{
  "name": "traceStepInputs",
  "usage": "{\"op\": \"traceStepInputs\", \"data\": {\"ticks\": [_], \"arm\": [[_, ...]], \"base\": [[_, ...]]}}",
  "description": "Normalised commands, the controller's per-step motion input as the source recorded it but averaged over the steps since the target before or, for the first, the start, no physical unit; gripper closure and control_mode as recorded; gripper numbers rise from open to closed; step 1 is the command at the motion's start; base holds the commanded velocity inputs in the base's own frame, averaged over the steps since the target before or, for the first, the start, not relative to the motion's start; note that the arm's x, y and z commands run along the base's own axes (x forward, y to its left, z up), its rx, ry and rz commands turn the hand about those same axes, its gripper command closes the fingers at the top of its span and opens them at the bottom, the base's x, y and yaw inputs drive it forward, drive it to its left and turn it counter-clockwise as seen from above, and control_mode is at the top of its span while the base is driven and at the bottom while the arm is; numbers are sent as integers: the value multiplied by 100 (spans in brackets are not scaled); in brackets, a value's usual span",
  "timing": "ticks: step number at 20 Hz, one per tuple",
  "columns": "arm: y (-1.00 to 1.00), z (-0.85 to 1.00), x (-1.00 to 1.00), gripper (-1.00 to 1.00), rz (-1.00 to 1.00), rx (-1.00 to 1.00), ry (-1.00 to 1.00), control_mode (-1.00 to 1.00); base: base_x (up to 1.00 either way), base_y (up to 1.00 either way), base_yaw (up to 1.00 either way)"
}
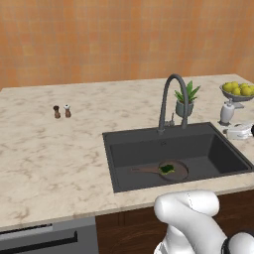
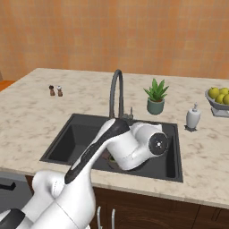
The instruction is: Pick the pan and sponge and place them into the sink. Then turn on the water.
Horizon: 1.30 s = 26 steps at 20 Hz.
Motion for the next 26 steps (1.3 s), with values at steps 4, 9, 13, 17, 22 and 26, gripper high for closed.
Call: {"op": "traceStepInputs", "data": {"ticks": [4,9,13,17,22,26], "arm": [[-1,-15,30,-100,12,0,-28,-100],[-17,-4,39,-100,20,-3,-28,-100],[-24,0,41,-100,20,0,-24,-100],[-5,0,58,-100,14,-5,-9,-100],[0,-3,59,-100,3,-13,6,-100],[-1,-41,36,-100,0,-7,1,-100]], "base": [[0,0,0],[0,0,0],[0,0,0],[0,0,0],[0,0,0],[0,0,0]]}}
